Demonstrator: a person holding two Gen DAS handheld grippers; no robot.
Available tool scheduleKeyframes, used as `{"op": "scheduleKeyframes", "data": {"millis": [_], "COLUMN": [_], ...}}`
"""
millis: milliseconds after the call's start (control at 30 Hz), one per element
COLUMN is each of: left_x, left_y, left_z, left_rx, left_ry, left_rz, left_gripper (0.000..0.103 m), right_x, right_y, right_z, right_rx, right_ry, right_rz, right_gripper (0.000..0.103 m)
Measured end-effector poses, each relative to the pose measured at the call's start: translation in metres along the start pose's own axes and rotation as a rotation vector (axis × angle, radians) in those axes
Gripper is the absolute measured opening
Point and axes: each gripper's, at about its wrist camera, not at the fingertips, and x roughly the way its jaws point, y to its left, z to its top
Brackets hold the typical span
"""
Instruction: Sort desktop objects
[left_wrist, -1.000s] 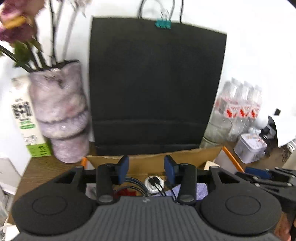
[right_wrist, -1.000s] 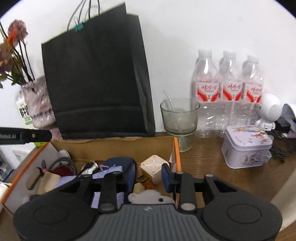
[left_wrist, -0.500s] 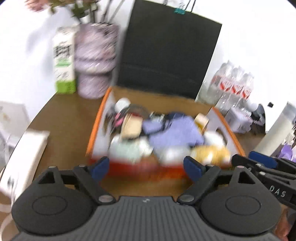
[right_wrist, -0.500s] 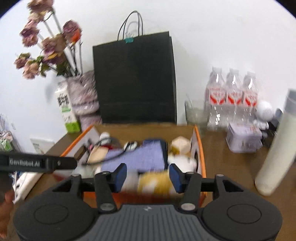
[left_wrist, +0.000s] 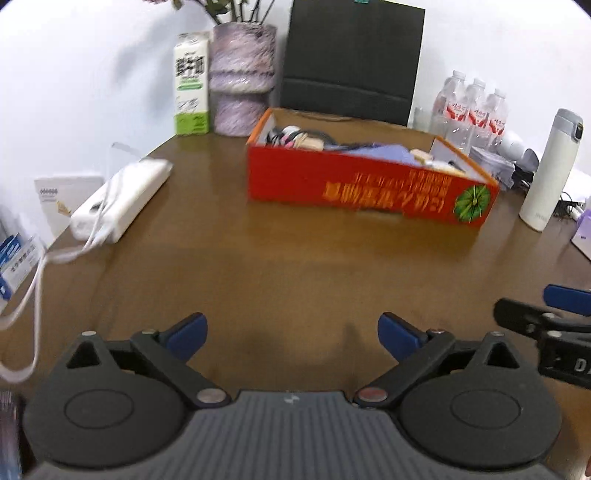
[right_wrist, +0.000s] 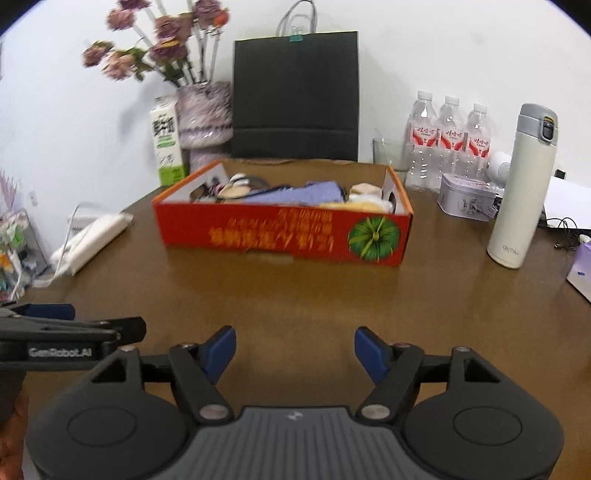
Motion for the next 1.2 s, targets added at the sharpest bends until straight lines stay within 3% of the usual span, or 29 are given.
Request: {"op": "scheduleKeyframes", "data": {"millis": [133,267,333,667,733,800,1200], "left_x": [-0.014,-0.015,-0.013,-0.008,-0.006,-0.004,0.000], "left_y": [0.003,-0.003,-0.006,-0.009,-0.007,-0.007,-0.008], "left_z": [-0.024,-0.038,-0.042,-0.042,-0.041,-0.039,-0.034], "left_rx": [0.008,0.040,0.085,0.097,0.104,0.107,0.074], "left_ry": [-0.032,-0.013,-0.016,-0.012,-0.011,-0.010,-0.011], "left_rz": [0.001,-0.009,-0.017,0.004,-0.006,-0.007,0.024], "left_gripper": [0.103,0.103,0.103,0.103,0.103,0.103,0.103], "right_x": [-0.015,-0.019,-0.019,0.007,0.012,0.018,0.026], "right_y": [0.005,0.009,0.009,0.005,0.001,-0.001,0.001], "right_z": [-0.025,-0.042,-0.048,-0.047,-0.045,-0.044,-0.039], "right_rx": [-0.003,-0.007,-0.003,0.022,0.045,0.051,0.057], "right_ry": [-0.017,-0.002,-0.004,0.045,0.050,0.068,0.069], "right_rz": [0.008,0.003,-0.020,-0.085,-0.076,-0.064,-0.073], "right_gripper": [0.078,0.080,0.088,0.091,0.100,0.103,0.103]}}
